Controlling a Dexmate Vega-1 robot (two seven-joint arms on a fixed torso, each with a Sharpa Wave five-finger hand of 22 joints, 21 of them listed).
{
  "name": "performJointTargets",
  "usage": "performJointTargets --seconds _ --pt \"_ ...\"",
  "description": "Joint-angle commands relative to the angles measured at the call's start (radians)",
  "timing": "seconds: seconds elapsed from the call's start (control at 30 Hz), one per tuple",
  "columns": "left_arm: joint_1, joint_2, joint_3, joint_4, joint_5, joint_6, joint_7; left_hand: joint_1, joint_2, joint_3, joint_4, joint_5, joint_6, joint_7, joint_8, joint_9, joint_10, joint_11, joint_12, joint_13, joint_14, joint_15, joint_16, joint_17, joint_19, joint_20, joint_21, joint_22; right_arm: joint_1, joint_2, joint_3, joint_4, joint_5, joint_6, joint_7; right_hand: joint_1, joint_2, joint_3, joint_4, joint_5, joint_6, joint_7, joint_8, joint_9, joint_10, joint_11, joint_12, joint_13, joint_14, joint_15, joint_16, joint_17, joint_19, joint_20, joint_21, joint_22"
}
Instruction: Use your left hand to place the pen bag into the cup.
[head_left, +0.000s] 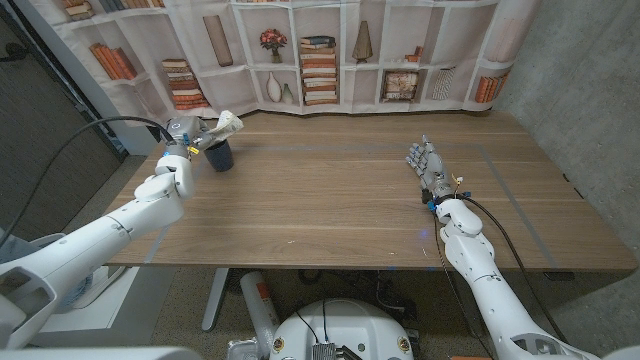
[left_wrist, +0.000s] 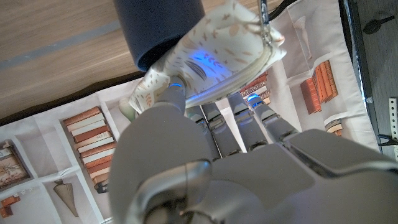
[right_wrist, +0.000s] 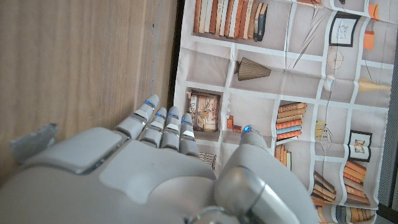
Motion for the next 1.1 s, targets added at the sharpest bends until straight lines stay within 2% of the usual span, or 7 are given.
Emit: performJointTargets --seconds 0.03,0.13,0.33,0.47,0.57,0.8,1.1 --pt "-0.019 -0.009 0.023 0.013 -0.003 0.0 -0.024 0.007 -0.003 0.009 0.002 0.004 0.018 -0.024 0.002 0.001 0.002 -0.003 -0.006 0.002 -0.003 -0.129 -0.001 0.002 -0.004 0.005 -0.004 0.002 -0.001 0.003 0.004 0.003 0.004 0.007 0.002 0.001 0.005 -0.001 -0.005 0.0 0.008 0.005 0.001 0.005 0.005 0.002 0.001 0.005 0.013 -0.002 -0.002 0.003 0.008 -0.002 -0.002 0.004" --pt "-0.019 -0.005 0.026 0.009 -0.005 0.001 -0.032 0.006 -0.004 0.009 0.003 0.004 0.015 -0.026 0.001 0.001 -0.003 -0.003 -0.008 0.002 -0.009 -0.126 -0.002 0.002 -0.007 0.013 -0.004 0.003 -0.002 0.003 0.005 0.002 0.006 0.008 0.003 0.001 0.005 -0.001 -0.005 0.0 0.008 0.004 0.001 0.005 0.005 0.001 0.001 0.005 0.013 -0.002 -0.003 0.003 0.008 -0.001 -0.002 0.004" --pt "-0.003 0.011 0.018 -0.024 -0.012 0.021 -0.046 0.003 -0.006 0.009 0.005 0.005 0.0 -0.017 -0.005 0.001 -0.014 -0.002 -0.011 0.002 -0.02 -0.126 -0.004 0.004 -0.009 0.011 -0.004 0.003 -0.006 0.003 0.006 0.0 0.009 0.008 0.007 0.001 0.004 -0.001 -0.005 0.0 0.008 0.003 0.001 0.005 0.005 0.002 0.001 0.005 0.013 -0.003 -0.002 0.003 0.007 -0.001 -0.004 0.004" --pt "0.021 0.031 -0.003 -0.058 -0.029 0.031 -0.051 -0.002 -0.007 0.008 0.008 0.006 -0.009 -0.012 -0.009 0.001 -0.023 -0.001 -0.012 0.002 -0.022 -0.123 -0.003 0.004 -0.013 0.011 -0.005 0.003 -0.008 0.003 0.006 -0.002 0.011 0.011 0.011 0.0 0.004 -0.001 -0.005 0.0 0.008 0.003 0.001 0.005 0.005 0.001 0.001 0.005 0.013 -0.002 -0.002 0.003 0.006 0.0 -0.005 0.004" --pt "0.04 0.047 -0.021 -0.085 -0.041 0.041 -0.053 -0.013 -0.014 0.003 0.013 0.008 -0.023 -0.009 -0.015 0.002 -0.042 0.001 -0.015 0.003 -0.038 -0.12 -0.005 0.005 -0.02 0.031 -0.006 0.004 -0.011 0.003 0.006 -0.005 0.011 0.011 0.012 0.0 0.005 -0.001 -0.005 0.0 0.009 0.0 0.001 0.005 0.006 0.0 0.001 0.005 0.013 -0.003 -0.003 0.003 0.005 0.001 -0.006 0.004" --pt "0.09 0.077 -0.071 -0.14 -0.074 0.07 -0.043 -0.026 -0.023 -0.003 0.019 0.009 -0.034 -0.009 -0.02 0.002 -0.054 0.001 -0.014 0.003 -0.044 -0.119 -0.004 0.006 -0.02 0.039 -0.004 0.005 -0.016 -0.001 0.005 -0.012 0.013 0.008 0.018 0.001 0.005 -0.002 -0.006 0.0 0.011 -0.002 0.002 0.005 0.007 -0.004 0.002 0.005 0.014 -0.005 -0.002 0.003 0.005 0.002 -0.007 0.004" --pt "0.117 0.091 -0.096 -0.166 -0.09 0.086 -0.037 -0.049 -0.039 -0.014 0.029 0.013 -0.05 -0.002 -0.029 0.0 -0.072 0.002 -0.014 0.004 -0.056 -0.11 -0.003 0.007 -0.028 0.049 -0.004 0.006 -0.011 -0.004 0.0 -0.008 0.012 -0.005 0.024 0.0 0.005 -0.002 -0.006 0.0 0.013 -0.004 0.002 0.005 0.011 -0.004 0.003 0.005 0.019 -0.004 -0.001 0.003 0.007 0.003 -0.009 0.005"
